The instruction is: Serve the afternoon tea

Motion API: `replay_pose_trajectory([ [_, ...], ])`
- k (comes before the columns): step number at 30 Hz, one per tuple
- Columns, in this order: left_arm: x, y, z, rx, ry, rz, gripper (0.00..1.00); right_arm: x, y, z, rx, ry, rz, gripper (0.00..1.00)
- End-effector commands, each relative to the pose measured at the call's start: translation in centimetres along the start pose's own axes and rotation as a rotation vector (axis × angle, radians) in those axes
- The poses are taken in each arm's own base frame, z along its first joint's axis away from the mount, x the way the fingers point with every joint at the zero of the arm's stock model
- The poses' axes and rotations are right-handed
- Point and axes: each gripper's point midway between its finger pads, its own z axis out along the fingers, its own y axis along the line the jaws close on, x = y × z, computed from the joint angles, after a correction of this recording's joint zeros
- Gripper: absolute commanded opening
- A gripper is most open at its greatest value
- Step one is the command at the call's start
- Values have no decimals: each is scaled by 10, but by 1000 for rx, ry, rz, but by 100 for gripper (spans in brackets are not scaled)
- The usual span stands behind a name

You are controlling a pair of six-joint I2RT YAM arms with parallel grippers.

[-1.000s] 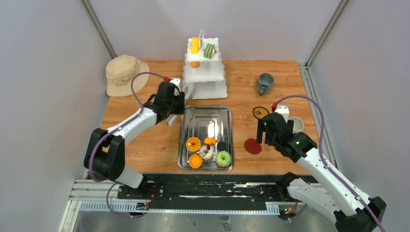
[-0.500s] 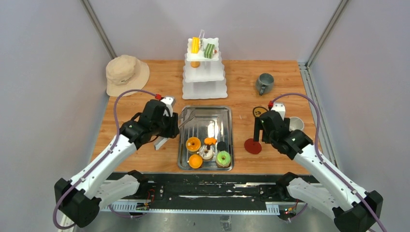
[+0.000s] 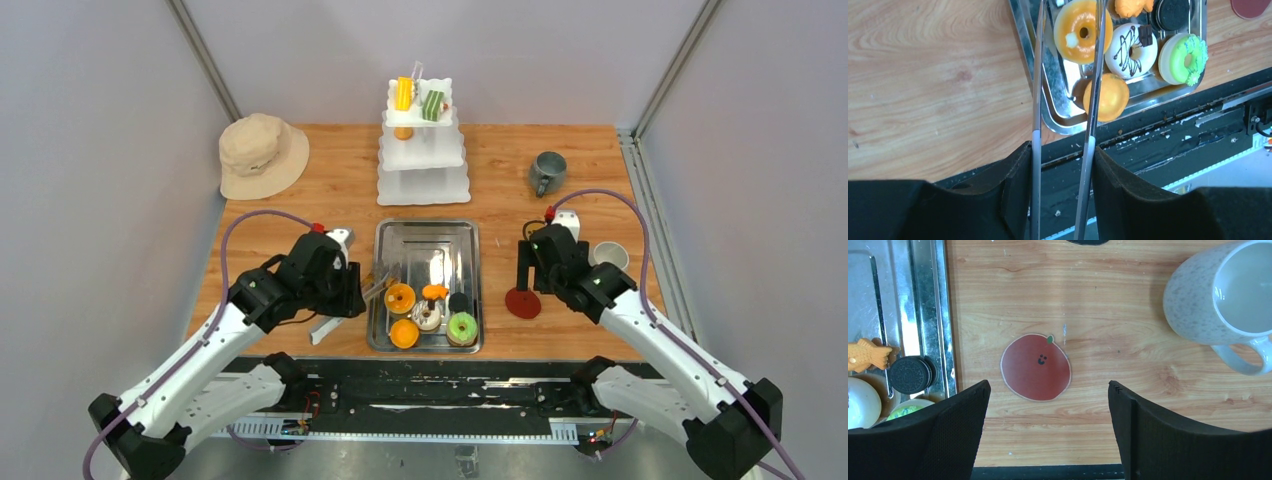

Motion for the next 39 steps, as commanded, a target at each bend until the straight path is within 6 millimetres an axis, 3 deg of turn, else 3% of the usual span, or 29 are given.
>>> replay_pose_trajectory([
  [1, 14, 1, -11, 5, 24, -59, 47, 0, 9, 5, -28, 5, -13, 87],
  [7, 31, -2, -7, 39, 88, -52, 49, 0, 15, 8, -44, 26, -15, 86],
  [13, 32, 7, -2, -6, 83, -61, 49, -1, 17, 9, -49, 25, -24, 86],
  [19, 42, -2, 4, 45, 141, -59, 49, -2, 16, 8, -48, 21, -21, 86],
  [27, 38, -5, 14, 60, 132, -57, 48, -1, 17, 8, -54, 22, -21, 86],
  [34, 37, -15, 17, 104, 143, -59, 42, 2, 14, 6, -52, 20, -12, 86],
  [39, 28, -21, 11, 123, 118, -66, 25, 2, 12, 6, -43, 15, -12, 86],
])
